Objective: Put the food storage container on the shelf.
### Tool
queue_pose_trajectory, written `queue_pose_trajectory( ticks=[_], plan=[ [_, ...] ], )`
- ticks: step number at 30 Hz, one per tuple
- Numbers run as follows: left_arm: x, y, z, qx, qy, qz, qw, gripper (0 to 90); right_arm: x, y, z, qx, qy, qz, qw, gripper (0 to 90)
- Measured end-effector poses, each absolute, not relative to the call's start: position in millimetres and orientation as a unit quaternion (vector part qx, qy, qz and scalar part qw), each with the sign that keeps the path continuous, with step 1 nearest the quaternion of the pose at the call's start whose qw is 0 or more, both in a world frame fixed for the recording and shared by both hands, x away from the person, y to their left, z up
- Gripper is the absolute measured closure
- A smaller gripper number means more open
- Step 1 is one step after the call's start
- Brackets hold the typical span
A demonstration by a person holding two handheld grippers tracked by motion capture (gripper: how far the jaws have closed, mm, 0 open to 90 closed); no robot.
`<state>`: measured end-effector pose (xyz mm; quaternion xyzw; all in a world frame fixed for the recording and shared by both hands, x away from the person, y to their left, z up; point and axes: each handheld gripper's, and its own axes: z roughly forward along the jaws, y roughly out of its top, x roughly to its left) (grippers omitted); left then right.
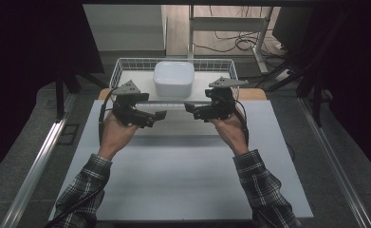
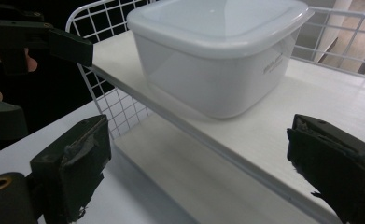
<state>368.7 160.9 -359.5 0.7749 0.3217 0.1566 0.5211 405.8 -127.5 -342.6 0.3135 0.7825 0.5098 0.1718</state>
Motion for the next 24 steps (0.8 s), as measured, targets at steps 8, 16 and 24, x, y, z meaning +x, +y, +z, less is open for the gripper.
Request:
queue_pose_trajectory(
  ticks=[8,16,24],
  plan=[
    [358.9,164.2,-376.5,0.772,0.325,0.147,0.526,1.8,396.8,-129.7,-353.8,0.302,0.792,0.502,0.172,4.9],
    [352.2,165.4,-393.3,0.771,0.331,0.129,0.528,1.2,387.9,-129.3,-366.6,0.29,0.802,0.496,0.166,2.9],
    [341.4,165.6,-403.5,0.774,0.326,0.133,0.527,1.3,376.7,-129.1,-377.2,0.276,0.81,0.489,0.166,1.0]
  ],
)
